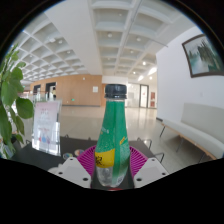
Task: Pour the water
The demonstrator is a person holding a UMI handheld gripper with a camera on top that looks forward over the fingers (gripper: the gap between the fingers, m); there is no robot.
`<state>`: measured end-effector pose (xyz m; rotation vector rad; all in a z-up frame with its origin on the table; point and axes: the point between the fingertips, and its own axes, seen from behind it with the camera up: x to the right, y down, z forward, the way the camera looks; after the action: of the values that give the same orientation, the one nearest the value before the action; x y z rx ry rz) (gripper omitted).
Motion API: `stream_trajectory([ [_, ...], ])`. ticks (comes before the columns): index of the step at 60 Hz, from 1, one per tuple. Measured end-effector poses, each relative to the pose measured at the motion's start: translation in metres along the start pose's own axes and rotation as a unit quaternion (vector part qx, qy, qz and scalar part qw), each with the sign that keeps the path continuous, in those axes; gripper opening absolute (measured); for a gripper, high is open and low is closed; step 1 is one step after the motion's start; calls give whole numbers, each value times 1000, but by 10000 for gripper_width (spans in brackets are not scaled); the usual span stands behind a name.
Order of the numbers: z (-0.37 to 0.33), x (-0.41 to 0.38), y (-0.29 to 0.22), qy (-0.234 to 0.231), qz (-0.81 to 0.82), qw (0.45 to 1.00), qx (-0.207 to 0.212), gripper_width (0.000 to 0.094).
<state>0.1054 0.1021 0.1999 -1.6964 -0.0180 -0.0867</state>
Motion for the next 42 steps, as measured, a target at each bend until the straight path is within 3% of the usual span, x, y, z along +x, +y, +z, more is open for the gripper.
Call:
stream_trajectory([
  [8,8,47,62,-4,8,999,-50,428],
  [9,8,23,73,-1,9,998,-55,428],
  [18,15,41,134,1,4,996,-93,428],
  [19,16,41,128,0,6,997,-73,430],
  [23,14,42,130,1,3,998,-68,443],
  [33,10,41,134,3,10,995,-99,662],
  [36,4,41,130,2,20,995,-101,878],
  [39,-4,43,126,8,25,994,-106,829],
  [42,-16,43,120,15,26,994,-108,857],
])
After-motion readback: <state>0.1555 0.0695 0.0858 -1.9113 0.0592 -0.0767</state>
